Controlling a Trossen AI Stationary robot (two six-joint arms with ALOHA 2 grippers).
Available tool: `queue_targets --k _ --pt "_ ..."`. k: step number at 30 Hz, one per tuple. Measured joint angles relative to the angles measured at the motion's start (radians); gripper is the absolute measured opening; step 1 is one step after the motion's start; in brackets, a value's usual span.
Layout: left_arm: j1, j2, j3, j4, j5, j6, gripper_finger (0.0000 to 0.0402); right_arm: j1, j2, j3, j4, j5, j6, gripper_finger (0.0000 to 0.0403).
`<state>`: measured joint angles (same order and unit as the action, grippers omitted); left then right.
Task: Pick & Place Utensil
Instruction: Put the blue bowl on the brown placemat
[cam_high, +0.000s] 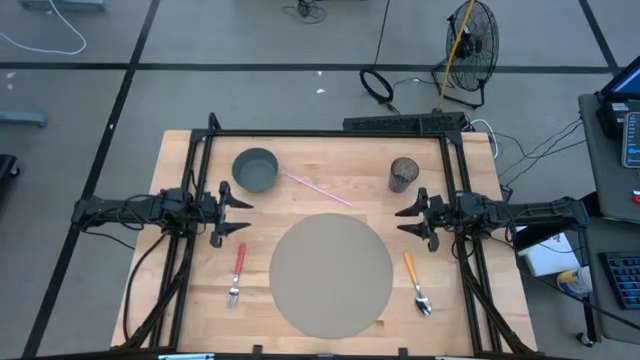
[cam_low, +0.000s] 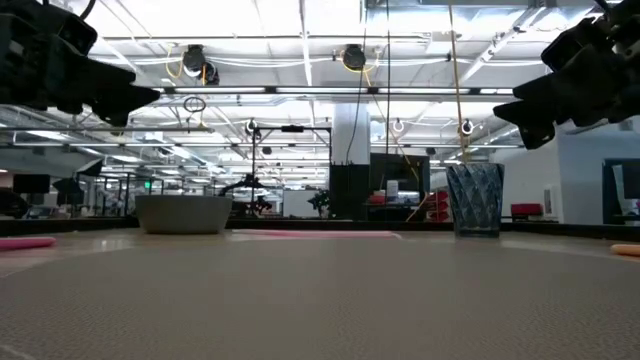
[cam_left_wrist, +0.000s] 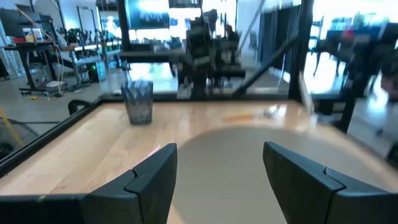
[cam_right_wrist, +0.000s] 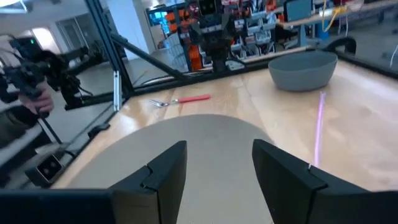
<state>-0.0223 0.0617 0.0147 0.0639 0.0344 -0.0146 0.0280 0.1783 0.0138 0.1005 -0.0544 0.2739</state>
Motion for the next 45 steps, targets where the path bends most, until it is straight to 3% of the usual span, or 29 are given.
queue_targets --k 5,8,14,18,24,31,34,42,45 --pt "0.0 0.0 0.0 0.132 0.017 -0.211 0.0244 0.0 0.0 0.0 0.027 0.006 0.1 0.0181" --pt "0.0 0.0 0.0 0.178 0.01 -0.24 0.0244 -0.001 0.001 0.0 0.142 -0.009 0.106 0.018" --pt "0.0 0.0 0.0 0.196 -0.24 -0.205 0.0244 0.0 0.001 -0.001 0.456 -0.167 -0.041 0.018" --pt "0.0 0.007 0.0 0.193 -0.296 -0.258 0.0244 0.0 0.001 -0.001 0.635 -0.186 -0.142 0.018" --pt "0.0 0.047 0.029 0.174 -0.176 -0.221 0.0243 0.0 0.001 0.005 0.702 -0.185 -0.183 0.018" --pt "0.0 0.234 0.257 0.121 -0.176 -0.118 0.0243 -0.001 0.043 0.069 0.667 -0.182 -0.223 0.018" --pt "0.001 0.325 0.382 0.049 -0.223 -0.076 0.0243 -0.001 0.079 0.091 0.666 -0.182 -0.225 0.018" --pt "0.021 0.576 0.706 -0.428 -0.539 -0.094 0.0243 -0.001 0.177 0.144 0.673 -0.182 -0.183 0.018" --pt "0.073 0.668 0.796 -0.587 -0.578 -0.121 0.0243 0.0 0.232 0.193 0.648 -0.182 -0.186 0.018"
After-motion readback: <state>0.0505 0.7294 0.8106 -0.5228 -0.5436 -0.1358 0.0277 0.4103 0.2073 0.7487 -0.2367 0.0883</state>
